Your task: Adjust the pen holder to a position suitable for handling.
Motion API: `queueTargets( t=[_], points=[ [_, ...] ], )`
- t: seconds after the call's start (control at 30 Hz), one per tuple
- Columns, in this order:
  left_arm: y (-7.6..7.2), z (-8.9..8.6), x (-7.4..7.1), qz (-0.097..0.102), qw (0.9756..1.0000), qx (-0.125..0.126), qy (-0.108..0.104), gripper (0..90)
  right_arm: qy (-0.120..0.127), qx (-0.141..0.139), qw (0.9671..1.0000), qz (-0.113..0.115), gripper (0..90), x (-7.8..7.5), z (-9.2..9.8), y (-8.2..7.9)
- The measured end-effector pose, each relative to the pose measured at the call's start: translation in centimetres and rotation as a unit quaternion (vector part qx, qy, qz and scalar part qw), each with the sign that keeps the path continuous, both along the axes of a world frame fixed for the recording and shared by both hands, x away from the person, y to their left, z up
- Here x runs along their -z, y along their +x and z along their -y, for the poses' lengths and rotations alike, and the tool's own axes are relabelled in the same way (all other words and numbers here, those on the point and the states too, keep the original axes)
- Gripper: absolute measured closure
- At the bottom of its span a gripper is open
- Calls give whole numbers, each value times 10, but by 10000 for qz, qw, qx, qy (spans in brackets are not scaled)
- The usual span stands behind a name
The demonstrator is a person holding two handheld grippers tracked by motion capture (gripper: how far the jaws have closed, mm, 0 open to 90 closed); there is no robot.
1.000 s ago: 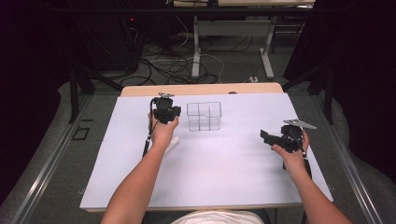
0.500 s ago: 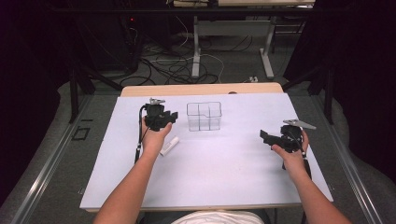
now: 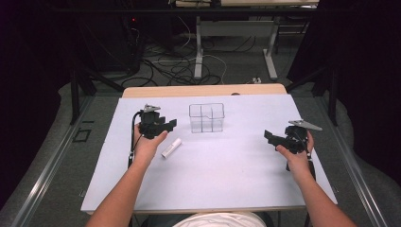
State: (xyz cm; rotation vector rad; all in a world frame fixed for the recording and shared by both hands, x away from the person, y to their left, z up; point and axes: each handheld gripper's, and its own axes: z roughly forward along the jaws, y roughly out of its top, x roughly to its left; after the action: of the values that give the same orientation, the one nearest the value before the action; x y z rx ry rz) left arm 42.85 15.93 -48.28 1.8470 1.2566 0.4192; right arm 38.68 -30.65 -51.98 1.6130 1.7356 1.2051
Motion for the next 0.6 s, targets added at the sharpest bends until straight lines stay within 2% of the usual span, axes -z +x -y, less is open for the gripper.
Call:
queueTargets(
  t=[0.03,0.13,0.23,0.27,0.3,0.37,0.43,0.47,0.5,0.6],
  points=[
    [-1,0,1,-26,10000,22,-38,432,-7,0,10000,2,76,1,0,1],
    [-4,-4,2,84,9998,170,82,395,-13,15,10000,-34,79,2,-1,1],
    [-6,-6,1,101,9996,248,115,359,-15,10,10000,-30,79,2,-1,1],
    [-6,-6,1,209,9994,250,105,338,-18,7,10000,-25,79,2,-1,0],
    [-7,-7,1,229,9990,336,189,318,10,28,10000,-46,79,2,-2,0],
    [-9,-7,2,252,9987,387,207,302,-12,18,10000,-39,79,2,-1,0],
    [-10,-7,4,251,9982,445,298,274,-20,7,10000,-46,79,3,-1,0],
    [-11,-7,3,163,9980,496,368,268,-22,-3,10000,-47,79,3,-2,0],
    [-11,-6,5,191,9979,478,404,267,-24,-9,10000,-45,79,3,-2,0],
    [-12,-5,6,112,9975,522,465,262,-22,-48,10000,-59,79,2,-3,-1]
  ],
)
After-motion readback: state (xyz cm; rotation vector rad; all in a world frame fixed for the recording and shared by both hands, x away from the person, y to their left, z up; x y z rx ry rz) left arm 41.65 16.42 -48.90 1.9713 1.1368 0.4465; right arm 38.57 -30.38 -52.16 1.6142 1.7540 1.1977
